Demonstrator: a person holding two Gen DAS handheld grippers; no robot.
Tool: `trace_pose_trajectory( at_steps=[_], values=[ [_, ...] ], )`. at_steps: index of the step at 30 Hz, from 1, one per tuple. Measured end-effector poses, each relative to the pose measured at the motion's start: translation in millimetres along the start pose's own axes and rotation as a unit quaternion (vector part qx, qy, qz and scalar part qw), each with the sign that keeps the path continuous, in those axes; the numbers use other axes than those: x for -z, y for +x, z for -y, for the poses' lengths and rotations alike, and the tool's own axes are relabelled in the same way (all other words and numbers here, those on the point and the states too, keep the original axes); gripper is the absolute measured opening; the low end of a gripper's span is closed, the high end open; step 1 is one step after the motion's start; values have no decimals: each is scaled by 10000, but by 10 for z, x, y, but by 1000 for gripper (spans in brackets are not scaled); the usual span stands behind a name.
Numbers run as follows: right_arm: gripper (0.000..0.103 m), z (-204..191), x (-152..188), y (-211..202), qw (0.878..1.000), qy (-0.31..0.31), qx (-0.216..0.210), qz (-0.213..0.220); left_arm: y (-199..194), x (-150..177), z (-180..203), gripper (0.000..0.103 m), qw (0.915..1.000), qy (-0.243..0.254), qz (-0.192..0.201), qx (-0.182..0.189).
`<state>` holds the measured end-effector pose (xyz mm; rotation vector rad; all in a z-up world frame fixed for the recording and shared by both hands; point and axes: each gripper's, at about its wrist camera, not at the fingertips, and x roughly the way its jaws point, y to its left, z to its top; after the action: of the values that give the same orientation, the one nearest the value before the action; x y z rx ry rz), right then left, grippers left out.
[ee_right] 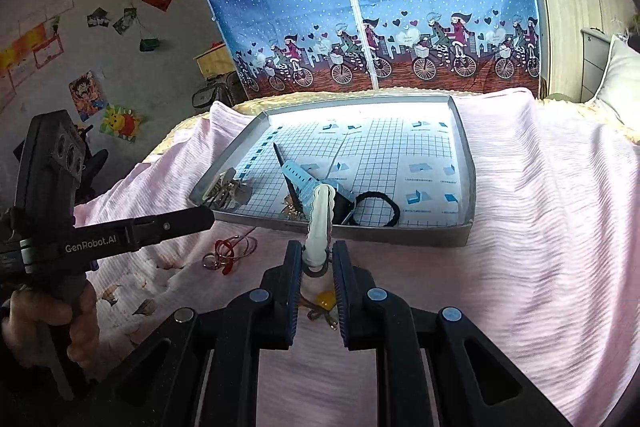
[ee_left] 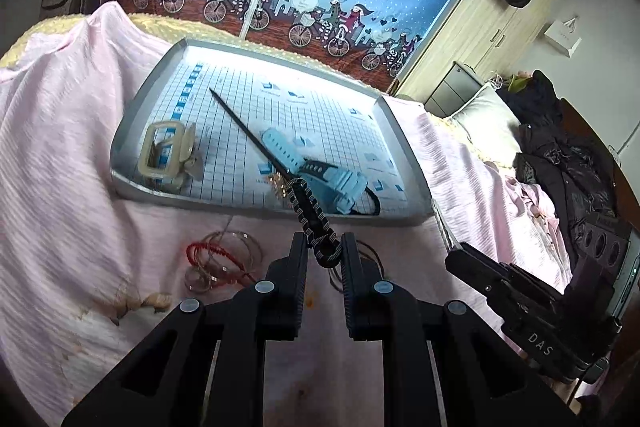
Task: Organize jewelry
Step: 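Carry the black beaded clip and white clip over the tray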
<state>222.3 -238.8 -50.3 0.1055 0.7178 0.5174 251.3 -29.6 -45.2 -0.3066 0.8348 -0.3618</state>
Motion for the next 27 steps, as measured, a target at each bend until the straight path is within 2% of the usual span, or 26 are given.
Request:
trace_pose_trajectory(
  at_steps=[4,6,12,15,27],
  values=[
    [15,64,-107,139,9997,41,200,128,111,-188,55,13,9976,670,147,-59],
    [15,120,-160,252,9994,118,273,148,164,-273,-11,13,9964,807,254,-52],
    [15,256,-262,584,9988,202,444,90,497,-364,-371,13,9991,395,64,-124],
    [15,311,-277,709,9984,226,514,36,605,-366,-514,13,9990,371,-104,-231],
    [15,366,-209,912,9976,214,584,-319,818,-368,-567,13,9975,433,-486,-281]
  ],
)
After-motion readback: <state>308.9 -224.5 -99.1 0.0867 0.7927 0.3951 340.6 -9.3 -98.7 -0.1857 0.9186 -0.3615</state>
